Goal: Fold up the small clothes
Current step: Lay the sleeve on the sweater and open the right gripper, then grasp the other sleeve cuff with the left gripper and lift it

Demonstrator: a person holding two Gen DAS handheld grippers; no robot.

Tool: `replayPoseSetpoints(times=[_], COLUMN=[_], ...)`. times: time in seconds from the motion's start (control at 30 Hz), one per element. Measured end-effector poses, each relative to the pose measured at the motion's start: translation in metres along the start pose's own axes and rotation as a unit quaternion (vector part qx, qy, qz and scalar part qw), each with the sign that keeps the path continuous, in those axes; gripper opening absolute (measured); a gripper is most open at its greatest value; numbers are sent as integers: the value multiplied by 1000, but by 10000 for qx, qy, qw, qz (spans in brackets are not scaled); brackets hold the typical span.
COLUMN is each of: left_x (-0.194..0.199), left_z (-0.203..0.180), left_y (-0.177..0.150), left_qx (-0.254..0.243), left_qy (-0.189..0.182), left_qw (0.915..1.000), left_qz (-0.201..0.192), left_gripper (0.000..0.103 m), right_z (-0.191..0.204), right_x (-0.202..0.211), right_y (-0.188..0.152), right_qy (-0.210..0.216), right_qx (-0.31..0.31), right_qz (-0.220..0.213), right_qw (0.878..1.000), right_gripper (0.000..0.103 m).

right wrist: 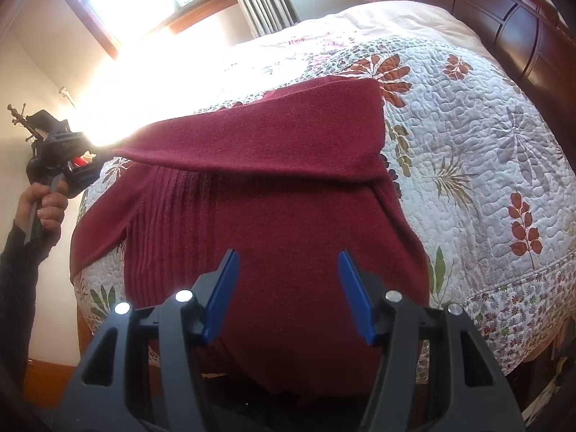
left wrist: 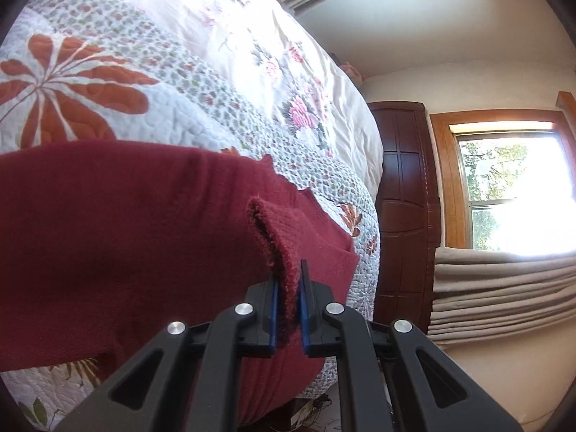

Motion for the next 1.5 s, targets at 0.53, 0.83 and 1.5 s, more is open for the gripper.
replayPoseSetpoints(times=[0.53, 0.83, 1.5], left_x=[14, -54, 296], left_z=[50, 29, 251], left_y=[-3, -37, -127], left_qx=[220, -28, 2824], left_qy=[1188, 905, 768], left_qw=[9893, 9957, 8670], left_qz=[-811, -193, -4033], left_gripper=[42, 56, 82], right_z=[1, 19, 73], right_x=[5, 12, -1], right_y=[6, 15, 23], right_qy=[48, 294, 830], right_qx=[39, 294, 912], right_qz=[-46, -135, 50], right_qw=[10000, 9990, 9923], right_gripper=[59, 60, 64])
Point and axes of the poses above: each gripper's, at about its wrist camera, not at the fingertips, and x roughly against the way its jaws point, z to its left, y to its top, the point moved 6 cm from there along -x, roughly the way its jaws point, and after that the axes turned 3 degrees about -z, right-handed, at the moved point
